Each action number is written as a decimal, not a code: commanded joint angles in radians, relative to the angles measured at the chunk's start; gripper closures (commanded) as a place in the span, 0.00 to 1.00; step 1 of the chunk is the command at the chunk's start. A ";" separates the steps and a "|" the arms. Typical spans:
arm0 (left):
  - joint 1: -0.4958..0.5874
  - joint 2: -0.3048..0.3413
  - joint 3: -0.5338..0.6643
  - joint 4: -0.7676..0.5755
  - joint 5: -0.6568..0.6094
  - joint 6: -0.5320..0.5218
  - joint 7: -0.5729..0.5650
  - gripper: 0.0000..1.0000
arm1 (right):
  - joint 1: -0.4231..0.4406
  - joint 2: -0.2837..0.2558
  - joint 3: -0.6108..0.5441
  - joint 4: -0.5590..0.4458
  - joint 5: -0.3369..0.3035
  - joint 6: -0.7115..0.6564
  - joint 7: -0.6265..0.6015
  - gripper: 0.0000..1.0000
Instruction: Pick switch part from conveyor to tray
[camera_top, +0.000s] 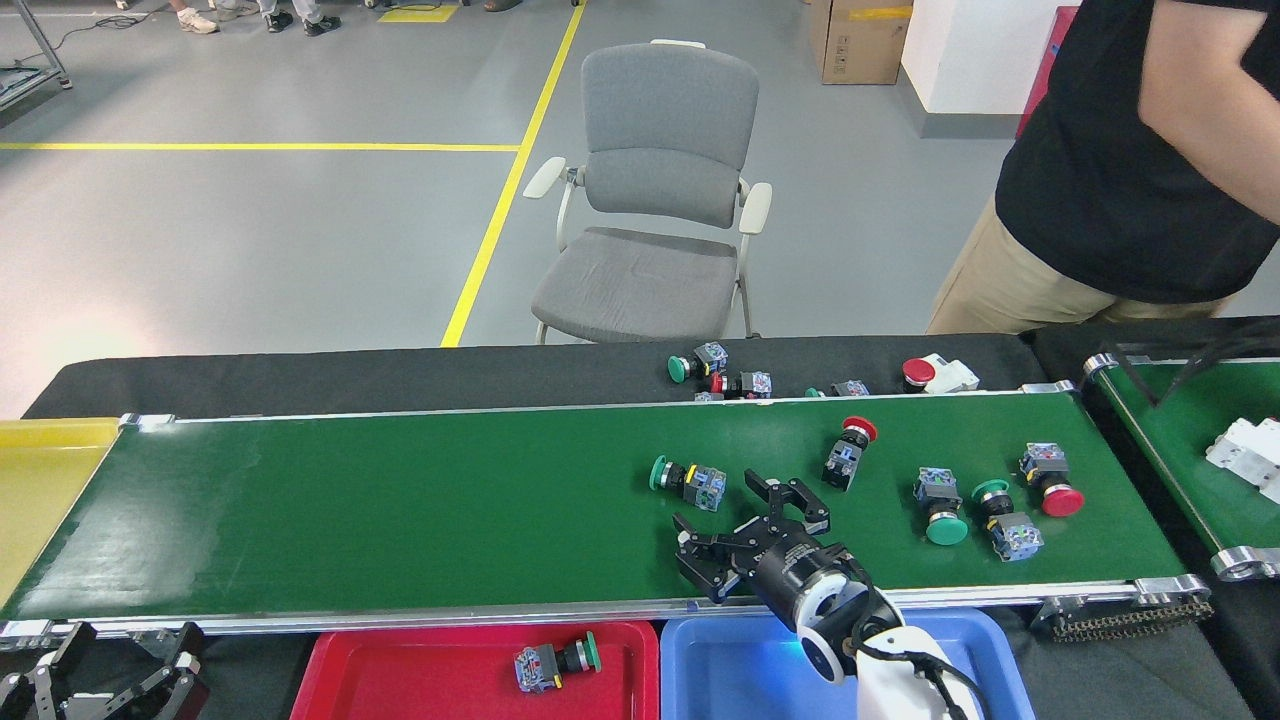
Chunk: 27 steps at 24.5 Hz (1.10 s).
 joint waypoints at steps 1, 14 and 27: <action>-0.017 0.010 -0.007 -0.002 -0.002 0.003 0.005 0.00 | -0.040 0.024 0.004 0.022 0.001 0.010 -0.013 0.02; -0.039 0.014 -0.010 0.015 -0.002 0.003 0.005 0.00 | -0.117 0.033 0.125 0.133 0.004 0.036 -0.043 0.98; -0.036 0.014 -0.010 0.013 -0.001 0.003 0.005 0.00 | 0.183 -0.088 0.212 -0.387 0.001 -0.322 -0.122 0.04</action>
